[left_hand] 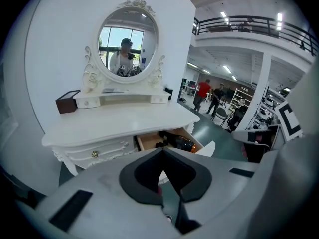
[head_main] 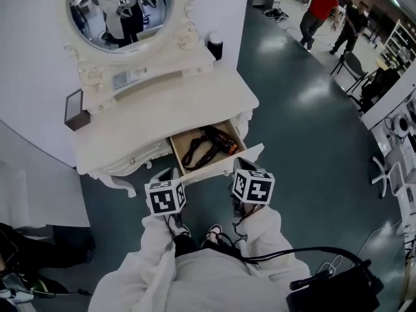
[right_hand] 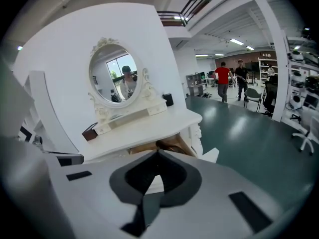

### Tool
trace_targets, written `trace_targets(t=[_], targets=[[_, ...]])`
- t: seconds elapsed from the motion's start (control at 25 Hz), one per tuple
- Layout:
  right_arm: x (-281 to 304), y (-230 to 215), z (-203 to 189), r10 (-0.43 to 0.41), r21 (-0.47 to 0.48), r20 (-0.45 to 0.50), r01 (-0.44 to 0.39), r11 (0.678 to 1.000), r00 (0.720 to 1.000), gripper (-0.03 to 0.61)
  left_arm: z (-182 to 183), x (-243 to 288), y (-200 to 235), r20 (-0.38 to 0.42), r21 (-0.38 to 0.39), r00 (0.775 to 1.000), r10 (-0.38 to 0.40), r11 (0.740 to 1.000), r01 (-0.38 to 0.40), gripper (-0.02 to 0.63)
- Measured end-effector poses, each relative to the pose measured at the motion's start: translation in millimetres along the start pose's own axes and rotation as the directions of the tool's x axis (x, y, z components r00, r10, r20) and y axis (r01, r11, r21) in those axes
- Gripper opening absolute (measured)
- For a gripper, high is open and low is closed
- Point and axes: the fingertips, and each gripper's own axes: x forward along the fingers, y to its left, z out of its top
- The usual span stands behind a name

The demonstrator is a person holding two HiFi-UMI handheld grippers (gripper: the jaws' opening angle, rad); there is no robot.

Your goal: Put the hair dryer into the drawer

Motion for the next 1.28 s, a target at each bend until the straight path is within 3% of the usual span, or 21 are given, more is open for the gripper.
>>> trace_targets(t=[0.56, 0.76, 1.28], targets=[[11.6, 52.4, 12.2, 0.013, -0.104, 0.009, -0.012, 0.994, 1.000, 0.061, 17.8, 3.4, 14.8, 0.025, 0.026, 0.998, -0.057, 0.998, 0.056, 0.006], [15.9, 59.0, 17.2, -0.020, -0.145, 0.019, 0.023, 0.989, 1.000, 0.060, 31.5, 5.3, 20.3, 0.053, 0.048, 0.997, -0.057, 0.997, 0.054, 0.006], [23.3, 74.1, 18.8, -0.009, -0.136, 0.025, 0.013, 0.991, 1.000, 0.060, 33.9, 7.9, 32.8, 0.057, 0.043, 0.997, -0.056, 0.998, 0.054, 0.006]])
